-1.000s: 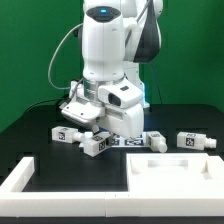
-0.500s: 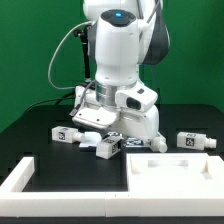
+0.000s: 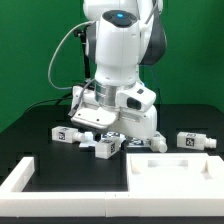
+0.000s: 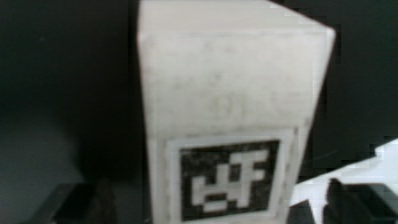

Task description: Assemble one leg

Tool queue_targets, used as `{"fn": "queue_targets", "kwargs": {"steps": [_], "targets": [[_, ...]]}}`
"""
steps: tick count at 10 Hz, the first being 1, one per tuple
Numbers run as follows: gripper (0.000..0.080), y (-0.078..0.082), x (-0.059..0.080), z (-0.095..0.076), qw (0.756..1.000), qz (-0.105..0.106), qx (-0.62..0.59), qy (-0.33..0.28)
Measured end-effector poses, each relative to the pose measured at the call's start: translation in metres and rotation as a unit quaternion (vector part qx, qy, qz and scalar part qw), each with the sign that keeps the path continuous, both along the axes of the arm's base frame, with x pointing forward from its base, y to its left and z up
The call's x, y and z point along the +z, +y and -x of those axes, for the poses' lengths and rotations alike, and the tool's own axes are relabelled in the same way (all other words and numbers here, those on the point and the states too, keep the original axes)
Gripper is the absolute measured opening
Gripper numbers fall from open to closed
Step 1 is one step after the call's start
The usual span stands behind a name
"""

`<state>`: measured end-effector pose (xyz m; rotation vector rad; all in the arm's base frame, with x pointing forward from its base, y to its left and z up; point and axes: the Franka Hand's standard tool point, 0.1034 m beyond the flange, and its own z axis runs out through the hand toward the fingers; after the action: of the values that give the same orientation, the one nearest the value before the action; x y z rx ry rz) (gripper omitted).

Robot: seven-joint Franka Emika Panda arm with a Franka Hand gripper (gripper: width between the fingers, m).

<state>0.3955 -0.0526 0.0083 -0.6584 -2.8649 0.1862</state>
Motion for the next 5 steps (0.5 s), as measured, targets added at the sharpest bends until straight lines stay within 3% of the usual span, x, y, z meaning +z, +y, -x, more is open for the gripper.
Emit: {"fn": "queue_targets", "kwargs": {"steps": [1,2,5], "targets": [[0.0632,0.000,0.000,0.000,1.000,0.000,-0.002,0.000],[0.0632,-0.003,0.002,0.000,1.000,0.002,-0.008,0.001],[0.0647,-0.013,0.050,-0.007,0.997,0.034,-0.069,-0.030]]}}
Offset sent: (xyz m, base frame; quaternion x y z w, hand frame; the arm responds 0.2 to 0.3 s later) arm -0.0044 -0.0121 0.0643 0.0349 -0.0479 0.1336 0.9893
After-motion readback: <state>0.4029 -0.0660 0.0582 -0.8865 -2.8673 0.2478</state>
